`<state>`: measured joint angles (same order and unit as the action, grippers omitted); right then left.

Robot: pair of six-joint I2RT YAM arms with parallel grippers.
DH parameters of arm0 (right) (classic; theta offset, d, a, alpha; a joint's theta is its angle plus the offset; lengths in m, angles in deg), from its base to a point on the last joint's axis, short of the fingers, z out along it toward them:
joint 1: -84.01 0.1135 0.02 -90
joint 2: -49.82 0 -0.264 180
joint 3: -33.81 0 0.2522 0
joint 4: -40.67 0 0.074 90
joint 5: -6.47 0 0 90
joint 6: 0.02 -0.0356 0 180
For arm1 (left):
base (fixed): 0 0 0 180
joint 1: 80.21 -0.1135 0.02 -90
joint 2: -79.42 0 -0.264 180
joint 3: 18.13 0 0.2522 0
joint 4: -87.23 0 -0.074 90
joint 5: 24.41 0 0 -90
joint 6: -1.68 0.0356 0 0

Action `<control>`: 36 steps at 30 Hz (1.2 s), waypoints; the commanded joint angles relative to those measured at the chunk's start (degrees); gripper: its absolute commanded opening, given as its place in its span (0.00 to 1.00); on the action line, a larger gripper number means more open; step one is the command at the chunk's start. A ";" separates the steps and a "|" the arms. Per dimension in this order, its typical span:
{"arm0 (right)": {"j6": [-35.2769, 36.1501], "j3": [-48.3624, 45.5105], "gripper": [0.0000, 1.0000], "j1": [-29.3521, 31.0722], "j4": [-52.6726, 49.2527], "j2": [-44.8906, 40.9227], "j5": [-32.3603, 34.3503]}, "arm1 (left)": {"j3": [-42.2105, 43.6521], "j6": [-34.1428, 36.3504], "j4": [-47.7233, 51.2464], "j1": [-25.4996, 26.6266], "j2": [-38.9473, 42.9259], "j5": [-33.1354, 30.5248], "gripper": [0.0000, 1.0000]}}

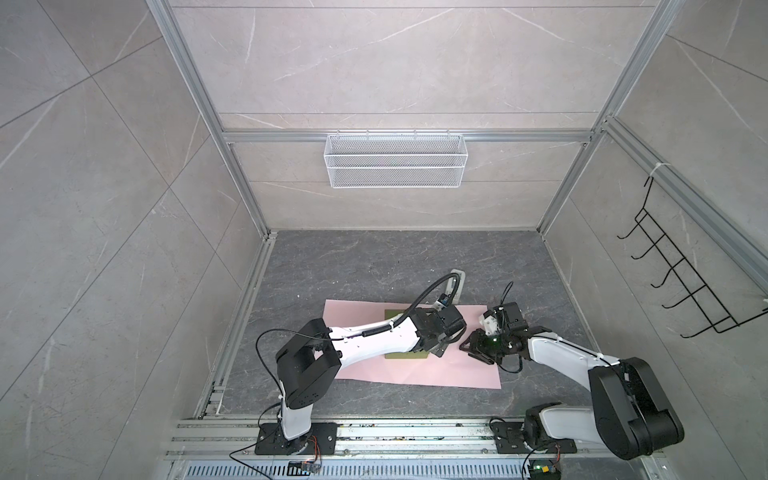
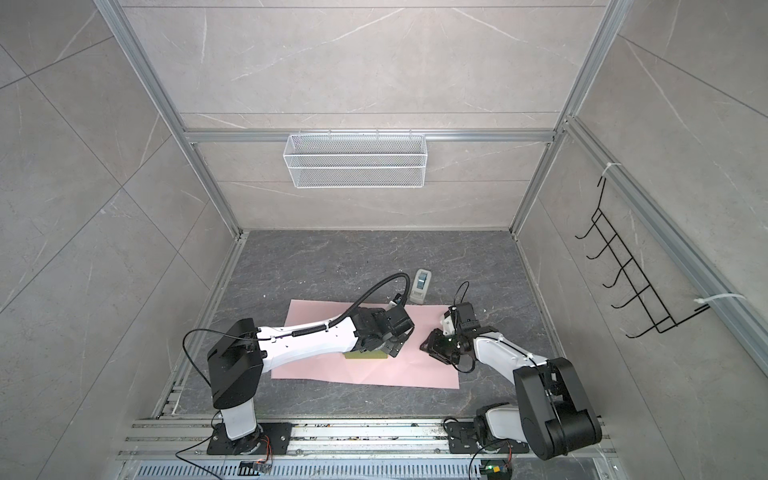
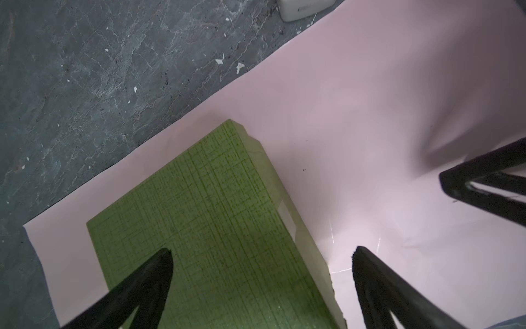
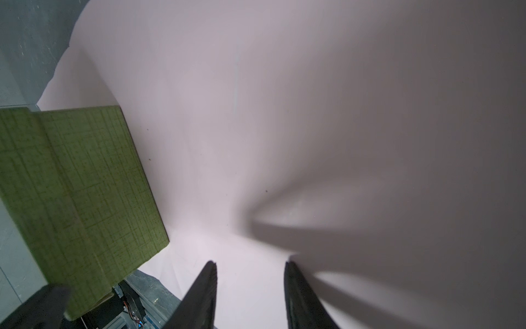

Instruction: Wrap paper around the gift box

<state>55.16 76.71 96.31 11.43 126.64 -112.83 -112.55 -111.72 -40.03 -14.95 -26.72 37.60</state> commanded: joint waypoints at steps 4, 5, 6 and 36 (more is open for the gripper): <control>1.94 -1.96 0.40 -0.96 -1.92 2.43 2.57 | 1.27 2.53 2.96 -0.04 1.46 -3.45 1.00; 1.87 -2.03 0.39 -0.96 -1.90 2.39 2.53 | 1.61 2.58 2.90 -0.04 1.64 -3.55 1.00; 1.87 -2.00 0.39 -0.96 -1.82 2.46 2.54 | 1.73 2.56 2.85 -0.04 1.73 -3.73 0.99; 4.00 1.79 0.43 -0.96 -4.46 -3.30 1.45 | 5.48 -1.91 -1.16 -1.18 12.07 0.66 1.00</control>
<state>57.12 77.09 95.32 9.92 125.61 -113.10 -108.18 -111.52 -40.05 -15.24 -21.37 37.75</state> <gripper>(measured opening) 0.426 0.996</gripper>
